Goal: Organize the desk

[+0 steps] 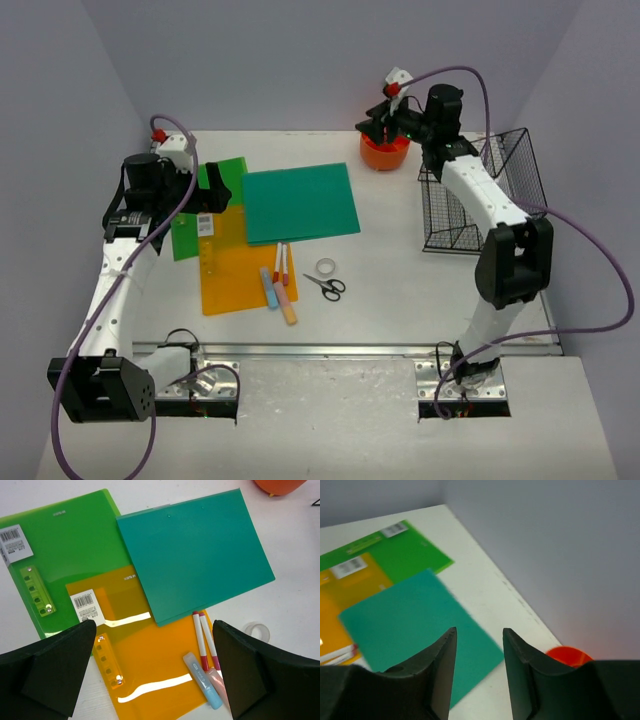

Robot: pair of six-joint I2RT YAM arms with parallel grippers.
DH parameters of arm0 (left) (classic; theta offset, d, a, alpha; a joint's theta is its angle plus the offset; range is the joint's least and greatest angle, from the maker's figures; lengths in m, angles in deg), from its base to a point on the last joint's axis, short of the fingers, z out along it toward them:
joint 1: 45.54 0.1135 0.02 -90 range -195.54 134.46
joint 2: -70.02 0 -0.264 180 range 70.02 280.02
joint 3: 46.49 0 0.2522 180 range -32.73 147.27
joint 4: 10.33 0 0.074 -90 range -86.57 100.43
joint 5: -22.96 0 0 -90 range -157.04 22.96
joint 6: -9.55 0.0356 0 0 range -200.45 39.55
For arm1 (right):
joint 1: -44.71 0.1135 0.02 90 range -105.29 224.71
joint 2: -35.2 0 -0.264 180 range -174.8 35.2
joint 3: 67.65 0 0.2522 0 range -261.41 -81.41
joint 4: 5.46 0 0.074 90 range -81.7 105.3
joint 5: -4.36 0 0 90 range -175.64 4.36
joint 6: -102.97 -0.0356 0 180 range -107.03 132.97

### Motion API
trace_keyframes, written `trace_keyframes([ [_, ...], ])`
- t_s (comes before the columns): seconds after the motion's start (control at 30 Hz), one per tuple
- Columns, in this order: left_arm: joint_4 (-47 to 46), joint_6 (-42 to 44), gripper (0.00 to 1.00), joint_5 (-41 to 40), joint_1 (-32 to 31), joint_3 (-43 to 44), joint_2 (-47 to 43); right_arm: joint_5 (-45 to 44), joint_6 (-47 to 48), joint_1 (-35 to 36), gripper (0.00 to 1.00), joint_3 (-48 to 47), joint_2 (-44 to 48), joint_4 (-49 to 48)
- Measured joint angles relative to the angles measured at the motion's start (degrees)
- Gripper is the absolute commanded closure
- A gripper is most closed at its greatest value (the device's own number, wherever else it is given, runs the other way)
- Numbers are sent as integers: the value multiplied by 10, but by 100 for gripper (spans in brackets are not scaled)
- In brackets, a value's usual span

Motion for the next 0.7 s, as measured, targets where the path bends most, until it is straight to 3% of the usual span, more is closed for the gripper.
trace_keyframes([
  [0.07,-1,-2,0,0,0,-13,-9,23,57,38,62,24,59,80],
  [0.13,-1,-4,0,0,0,-24,-17,39,102,79,56,43,90,156],
  [0.23,-1,-6,0,-1,0,-38,-29,52,158,133,36,64,96,280],
  [0.5,-1,-6,0,-4,0,-57,-50,-63,205,214,23,67,-4,522],
  [0.7,-1,-8,0,-10,0,-61,-50,-169,198,276,15,-37,-96,642],
])
